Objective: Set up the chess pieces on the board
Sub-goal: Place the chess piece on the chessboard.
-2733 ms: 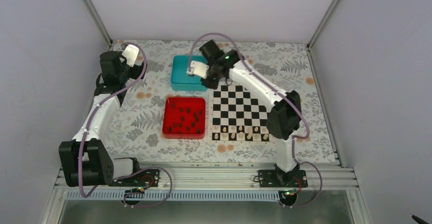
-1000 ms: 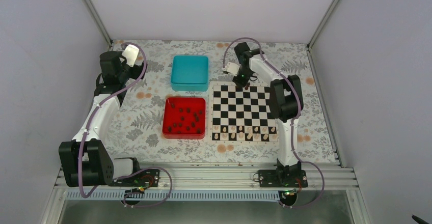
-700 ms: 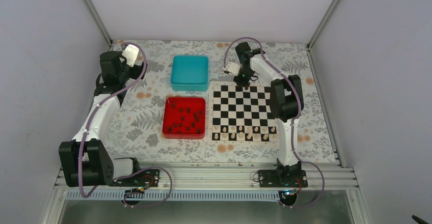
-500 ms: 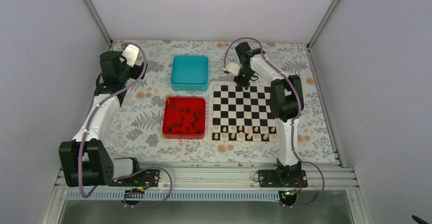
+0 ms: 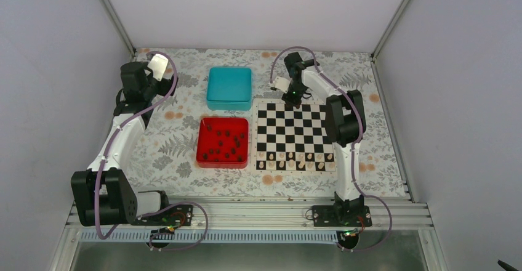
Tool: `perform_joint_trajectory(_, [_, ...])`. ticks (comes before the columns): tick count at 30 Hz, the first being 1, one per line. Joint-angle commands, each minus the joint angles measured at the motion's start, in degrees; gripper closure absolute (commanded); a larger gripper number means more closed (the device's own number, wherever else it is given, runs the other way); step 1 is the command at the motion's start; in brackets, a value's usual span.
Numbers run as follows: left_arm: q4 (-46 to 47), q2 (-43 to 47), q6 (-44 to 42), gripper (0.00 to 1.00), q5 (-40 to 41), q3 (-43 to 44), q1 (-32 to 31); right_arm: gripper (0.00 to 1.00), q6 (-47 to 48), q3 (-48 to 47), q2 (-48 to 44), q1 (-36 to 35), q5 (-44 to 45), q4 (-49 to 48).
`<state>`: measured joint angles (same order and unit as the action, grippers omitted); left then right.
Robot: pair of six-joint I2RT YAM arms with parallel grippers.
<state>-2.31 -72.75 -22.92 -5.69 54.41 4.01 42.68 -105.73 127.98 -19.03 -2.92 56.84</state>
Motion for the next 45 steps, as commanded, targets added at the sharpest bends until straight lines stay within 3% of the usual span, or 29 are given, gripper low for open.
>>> perform_joint_trajectory(1, [0.4, 0.0, -0.1, 0.0, -0.9, 0.0, 0.3, 0.95, 0.7, 0.0, 1.3, 0.3, -0.8, 0.6])
perform_joint_trajectory(8, [0.4, -0.1, -0.2, 0.0, -0.9, 0.0, 0.3, 0.92, 0.7, 0.2, 1.3, 0.3, -0.9, 0.6])
perform_joint_trajectory(15, [0.5, -0.1, -0.2, 0.0, -1.1, -0.1, 0.3, 0.76, 0.7, 0.2, 0.6, 0.3, -0.8, 0.4])
perform_joint_trajectory(20, [0.5, -0.1, -0.2, 0.0, -0.9, 0.0, 0.3, 0.69, 0.6, -0.5, -0.2, 0.3, -0.9, 0.5])
perform_joint_trajectory(33, [0.5, 0.2, -0.1, 0.0, -1.0, 0.1, 0.3, 0.59, 0.2, -7.5, -2.4, -0.8, -3.4, 3.9])
perform_joint_trajectory(39, [0.1, 0.3, -0.2, 0.0, -1.9, 0.1, 0.3, 0.59, -0.8, -11.2, -4.6, -6.5, -2.0, 6.3])
perform_joint_trajectory(45, [0.1, 0.5, -0.2, 0.0, -1.6, 0.1, 0.3, 0.59, -2.4, -11.3, -6.9, -18.1, -1.7, 6.3])
